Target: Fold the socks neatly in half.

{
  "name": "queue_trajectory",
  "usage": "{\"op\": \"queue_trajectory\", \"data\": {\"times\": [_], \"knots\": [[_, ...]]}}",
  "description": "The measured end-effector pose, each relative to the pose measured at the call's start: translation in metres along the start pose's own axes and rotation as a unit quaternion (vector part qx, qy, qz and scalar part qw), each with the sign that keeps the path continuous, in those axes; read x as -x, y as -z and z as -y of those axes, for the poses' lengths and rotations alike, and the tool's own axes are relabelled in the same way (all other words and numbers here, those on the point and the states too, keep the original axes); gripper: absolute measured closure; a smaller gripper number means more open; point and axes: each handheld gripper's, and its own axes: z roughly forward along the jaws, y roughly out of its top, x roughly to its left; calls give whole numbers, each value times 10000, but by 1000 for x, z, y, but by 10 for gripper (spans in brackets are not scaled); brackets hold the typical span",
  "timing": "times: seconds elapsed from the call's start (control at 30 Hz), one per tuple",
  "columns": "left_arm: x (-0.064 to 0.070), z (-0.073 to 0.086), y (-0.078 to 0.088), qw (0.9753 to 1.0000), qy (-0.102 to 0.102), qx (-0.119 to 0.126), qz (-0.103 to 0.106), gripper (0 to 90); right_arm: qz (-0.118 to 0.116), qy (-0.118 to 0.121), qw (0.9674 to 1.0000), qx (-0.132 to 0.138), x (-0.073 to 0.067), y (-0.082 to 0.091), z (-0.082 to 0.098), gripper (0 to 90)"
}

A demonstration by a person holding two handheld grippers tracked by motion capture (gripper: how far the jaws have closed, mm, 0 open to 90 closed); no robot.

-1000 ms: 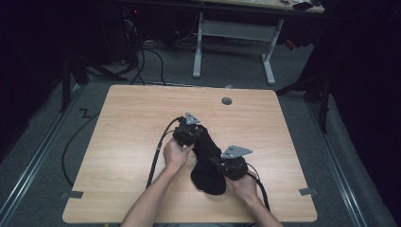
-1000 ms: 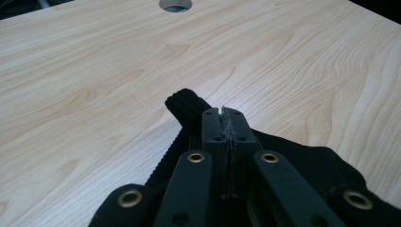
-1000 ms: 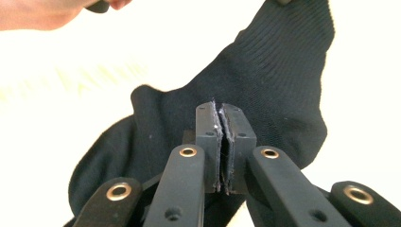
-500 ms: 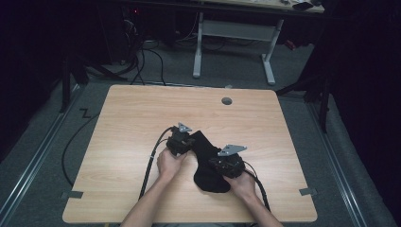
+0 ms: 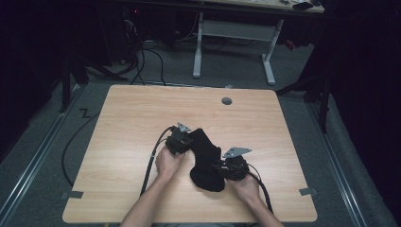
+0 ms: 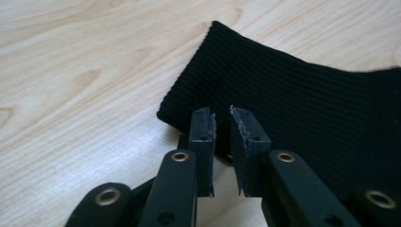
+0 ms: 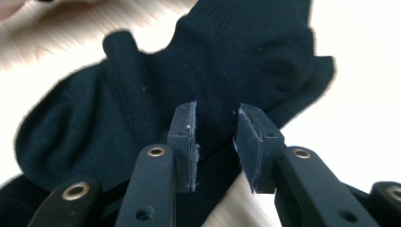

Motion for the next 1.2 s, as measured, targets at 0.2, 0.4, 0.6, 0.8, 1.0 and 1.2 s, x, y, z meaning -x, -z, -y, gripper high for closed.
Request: {"op": "queue_trajectory", "data": {"times": [0.2, 0.4, 0.6, 0.8, 1.0, 1.2], "knots": [[2, 0, 14, 9997, -99, 209, 65, 683, 34, 5, 9999, 104, -11, -21, -17, 667], [-6, 10, 18, 9997, -72, 21, 229, 651, 8, 65, 9996, 288, -19, -20, -24, 668], [-4, 9, 16, 9998, -115, 61, 177, 629, -178, 317, 9982, 483, -32, 1, -17, 721], [-4, 10, 12, 9999, -79, 43, 98, 603, -251, 463, 9984, 196, -39, -18, -15, 771], [-5, 11, 9, 9999, -46, 18, 91, 604, -217, 521, 9981, 228, -38, -16, -16, 875], [-8, 11, 7, 9999, 0, 15, 156, 604, -210, 471, 9976, 462, -33, 4, -25, 877]]}}
